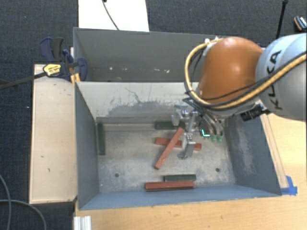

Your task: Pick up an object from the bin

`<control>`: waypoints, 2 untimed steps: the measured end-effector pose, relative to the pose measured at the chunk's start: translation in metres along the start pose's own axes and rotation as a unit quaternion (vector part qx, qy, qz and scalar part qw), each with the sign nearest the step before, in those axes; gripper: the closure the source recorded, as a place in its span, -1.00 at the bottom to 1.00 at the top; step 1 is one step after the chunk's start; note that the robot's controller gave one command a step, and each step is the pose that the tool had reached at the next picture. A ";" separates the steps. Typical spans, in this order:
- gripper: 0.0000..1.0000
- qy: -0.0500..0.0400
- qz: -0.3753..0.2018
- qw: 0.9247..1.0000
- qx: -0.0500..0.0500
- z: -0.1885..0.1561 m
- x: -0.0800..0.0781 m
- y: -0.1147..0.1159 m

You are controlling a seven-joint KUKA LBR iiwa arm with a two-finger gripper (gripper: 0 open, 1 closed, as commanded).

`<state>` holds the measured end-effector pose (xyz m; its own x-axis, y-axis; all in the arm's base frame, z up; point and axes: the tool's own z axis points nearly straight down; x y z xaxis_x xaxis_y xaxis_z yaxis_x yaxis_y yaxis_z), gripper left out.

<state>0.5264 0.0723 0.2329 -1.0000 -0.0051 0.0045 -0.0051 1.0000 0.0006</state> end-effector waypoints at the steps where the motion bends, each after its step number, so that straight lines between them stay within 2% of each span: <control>1: -1.00 0.001 -0.089 0.996 0.000 0.145 0.039 -0.002; 2: -1.00 -0.004 -0.132 0.991 0.003 0.163 0.020 -0.117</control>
Offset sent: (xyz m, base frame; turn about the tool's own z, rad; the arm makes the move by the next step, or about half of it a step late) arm -0.0377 -0.0018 -0.1416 -0.1788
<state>0.5066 -0.0442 0.0699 -0.9640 -0.2659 -0.0033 -0.2659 0.9640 -0.0044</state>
